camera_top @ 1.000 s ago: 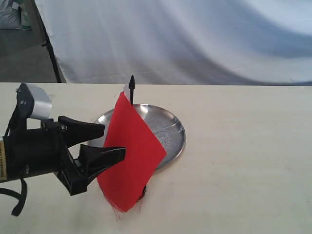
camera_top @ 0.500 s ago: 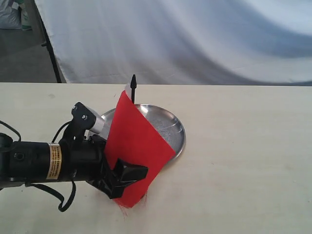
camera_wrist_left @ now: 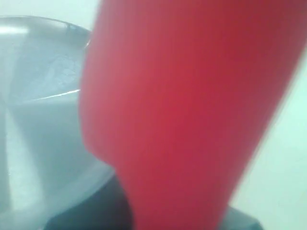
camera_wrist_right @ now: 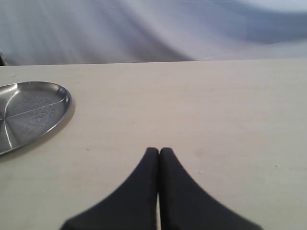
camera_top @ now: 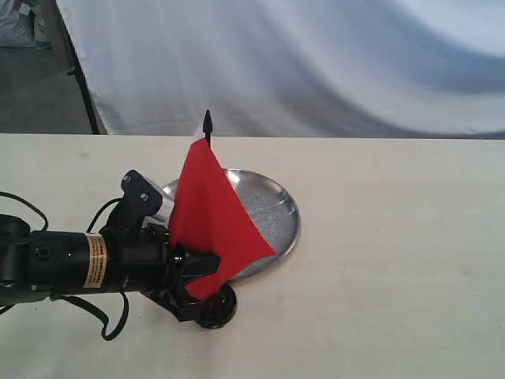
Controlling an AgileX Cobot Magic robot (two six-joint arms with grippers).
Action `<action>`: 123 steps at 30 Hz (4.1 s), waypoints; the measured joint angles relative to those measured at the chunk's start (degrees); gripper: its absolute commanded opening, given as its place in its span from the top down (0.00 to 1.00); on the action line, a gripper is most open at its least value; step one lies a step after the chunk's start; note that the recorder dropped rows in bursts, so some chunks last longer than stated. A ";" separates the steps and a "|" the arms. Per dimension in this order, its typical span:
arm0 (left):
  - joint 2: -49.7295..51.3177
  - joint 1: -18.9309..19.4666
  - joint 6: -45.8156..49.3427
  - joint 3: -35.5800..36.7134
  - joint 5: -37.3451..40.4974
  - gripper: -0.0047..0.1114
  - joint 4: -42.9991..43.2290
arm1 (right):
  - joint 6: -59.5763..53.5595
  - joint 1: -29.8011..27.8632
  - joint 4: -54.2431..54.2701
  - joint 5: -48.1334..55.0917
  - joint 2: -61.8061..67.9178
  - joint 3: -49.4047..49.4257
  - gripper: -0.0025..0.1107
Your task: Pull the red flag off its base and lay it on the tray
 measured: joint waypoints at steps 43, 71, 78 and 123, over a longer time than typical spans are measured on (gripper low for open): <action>17.03 -2.39 0.51 -32.19 42.38 0.96 12.33 | 0.00 0.00 0.00 0.00 0.00 0.00 0.98; 19.23 -2.39 0.77 -33.06 45.50 0.45 9.75 | 0.00 0.00 0.00 0.00 0.00 0.00 0.98; 9.29 -2.39 -0.05 -33.06 57.59 0.46 3.39 | 0.00 0.00 0.00 0.00 0.00 0.00 0.98; -67.96 -18.40 -5.17 22.87 25.81 0.96 -28.83 | 0.00 0.00 0.00 0.00 0.00 0.00 0.98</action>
